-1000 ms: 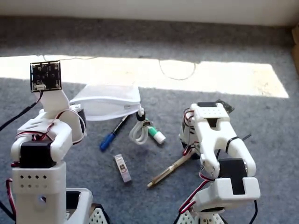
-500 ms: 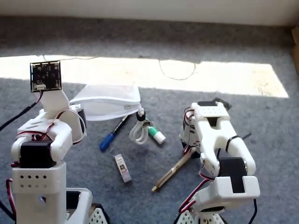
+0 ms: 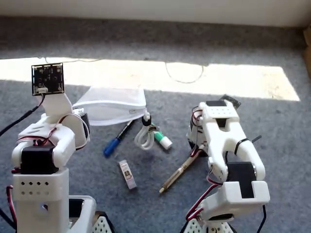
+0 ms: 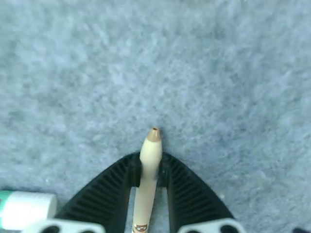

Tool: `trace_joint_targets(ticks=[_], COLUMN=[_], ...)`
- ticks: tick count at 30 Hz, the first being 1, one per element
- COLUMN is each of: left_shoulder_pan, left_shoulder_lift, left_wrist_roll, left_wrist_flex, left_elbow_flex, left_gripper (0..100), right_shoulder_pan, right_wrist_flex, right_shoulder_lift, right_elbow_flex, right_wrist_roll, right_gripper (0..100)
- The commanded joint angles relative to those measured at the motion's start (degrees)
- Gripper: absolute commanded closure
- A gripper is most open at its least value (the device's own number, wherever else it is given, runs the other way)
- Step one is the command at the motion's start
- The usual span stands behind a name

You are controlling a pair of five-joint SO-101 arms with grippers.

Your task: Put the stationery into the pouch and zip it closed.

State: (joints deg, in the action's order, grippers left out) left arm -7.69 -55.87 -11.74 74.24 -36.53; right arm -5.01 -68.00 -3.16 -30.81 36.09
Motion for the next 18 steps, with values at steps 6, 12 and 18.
trace_joint_targets(ticks=[6, 12, 18], left_shoulder_pan=[-0.7, -0.5, -0.5], left_shoulder_lift=[0.4, 0.4, 0.4], left_wrist_roll=[-0.4, -0.4, -0.3], left_wrist_flex=[-0.9, -0.7, -0.8], left_elbow_flex=[0.2, 0.3, 1.1], left_gripper=[99, 99, 99], right_shoulder_pan=[-0.7, -0.7, -1.0], right_wrist_flex=[0.7, 0.8, 1.3], right_shoulder_lift=[5.0, 16.3, 21.4], right_elbow_flex=[5.2, 4.1, 1.4], right_wrist_roll=[-0.9, -1.0, -6.3], right_gripper=[99.4, 99.4, 99.4])
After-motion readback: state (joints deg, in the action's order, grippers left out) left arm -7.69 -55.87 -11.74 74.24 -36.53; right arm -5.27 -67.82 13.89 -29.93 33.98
